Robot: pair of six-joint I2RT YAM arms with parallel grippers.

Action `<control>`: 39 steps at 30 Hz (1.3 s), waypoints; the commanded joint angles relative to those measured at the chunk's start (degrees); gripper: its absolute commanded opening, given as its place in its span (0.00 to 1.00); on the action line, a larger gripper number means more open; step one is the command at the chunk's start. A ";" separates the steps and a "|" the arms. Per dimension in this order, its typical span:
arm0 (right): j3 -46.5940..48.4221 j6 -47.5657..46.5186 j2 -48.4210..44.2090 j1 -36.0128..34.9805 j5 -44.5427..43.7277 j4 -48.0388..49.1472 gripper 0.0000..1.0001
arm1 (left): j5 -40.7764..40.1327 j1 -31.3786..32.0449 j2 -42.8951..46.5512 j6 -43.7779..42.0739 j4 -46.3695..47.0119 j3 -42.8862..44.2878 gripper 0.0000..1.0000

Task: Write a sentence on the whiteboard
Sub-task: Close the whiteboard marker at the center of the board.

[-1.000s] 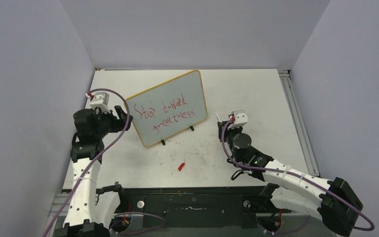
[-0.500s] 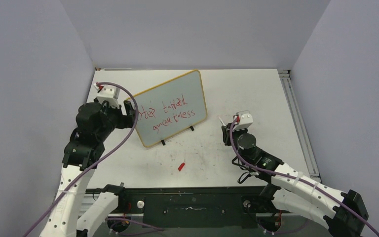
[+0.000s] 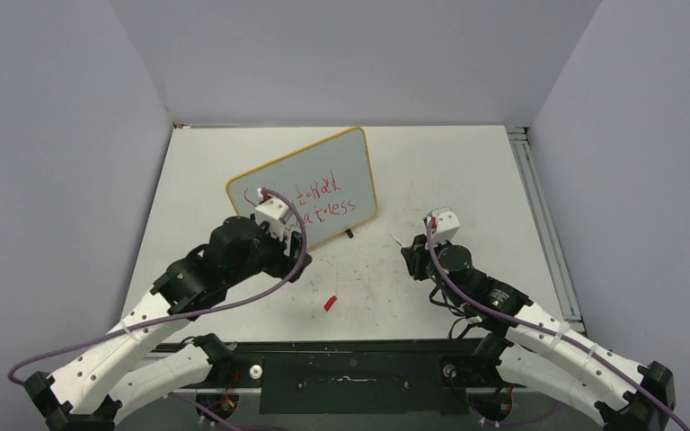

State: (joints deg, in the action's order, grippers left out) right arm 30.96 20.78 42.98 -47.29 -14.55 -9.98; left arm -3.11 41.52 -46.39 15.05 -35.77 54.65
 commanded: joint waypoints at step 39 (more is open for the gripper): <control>4.16 17.45 -0.30 -0.26 9.80 -19.45 0.06 | -3.79 16.15 -32.71 10.09 24.80 -18.45 0.37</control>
State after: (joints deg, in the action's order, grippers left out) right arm 33.06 37.39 42.74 -47.31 -4.97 -30.09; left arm -4.97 57.43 -78.50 24.73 -10.68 35.92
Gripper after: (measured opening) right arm 0.152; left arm 0.376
